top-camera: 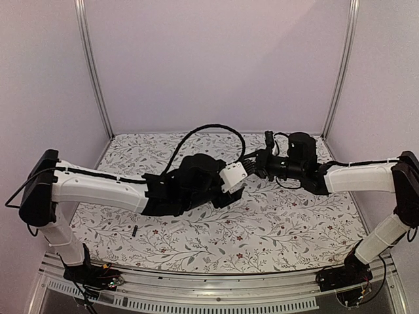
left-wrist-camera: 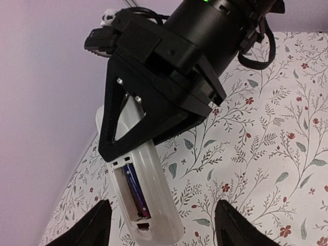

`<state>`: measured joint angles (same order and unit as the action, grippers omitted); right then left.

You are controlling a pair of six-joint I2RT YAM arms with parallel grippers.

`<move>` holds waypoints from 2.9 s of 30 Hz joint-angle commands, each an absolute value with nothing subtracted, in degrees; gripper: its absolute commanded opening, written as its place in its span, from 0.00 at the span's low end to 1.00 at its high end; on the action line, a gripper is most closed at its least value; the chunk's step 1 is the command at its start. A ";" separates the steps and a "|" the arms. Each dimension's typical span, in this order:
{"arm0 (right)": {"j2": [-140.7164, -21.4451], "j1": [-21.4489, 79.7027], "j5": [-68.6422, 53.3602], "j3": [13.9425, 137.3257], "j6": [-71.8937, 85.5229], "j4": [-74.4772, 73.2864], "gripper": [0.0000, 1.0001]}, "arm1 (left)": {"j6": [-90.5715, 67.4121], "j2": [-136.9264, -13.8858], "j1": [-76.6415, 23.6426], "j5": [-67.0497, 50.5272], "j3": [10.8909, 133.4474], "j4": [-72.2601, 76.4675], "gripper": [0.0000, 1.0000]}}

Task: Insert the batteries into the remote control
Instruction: Press the battery in the battery compartment.

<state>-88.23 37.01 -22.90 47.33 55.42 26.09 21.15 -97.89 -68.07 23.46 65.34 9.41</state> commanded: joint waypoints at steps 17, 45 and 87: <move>-84.90 38.59 -22.41 49.31 55.27 23.91 0.00 | 22.34 -102.89 -67.78 26.25 69.83 9.92 0.58; -83.29 38.91 -22.89 49.22 55.37 25.60 0.00 | 19.47 -105.20 -66.80 23.81 71.63 7.00 0.43; -86.15 36.46 -25.73 43.79 52.50 32.74 0.00 | 18.12 -97.15 -66.62 23.55 71.72 4.46 0.66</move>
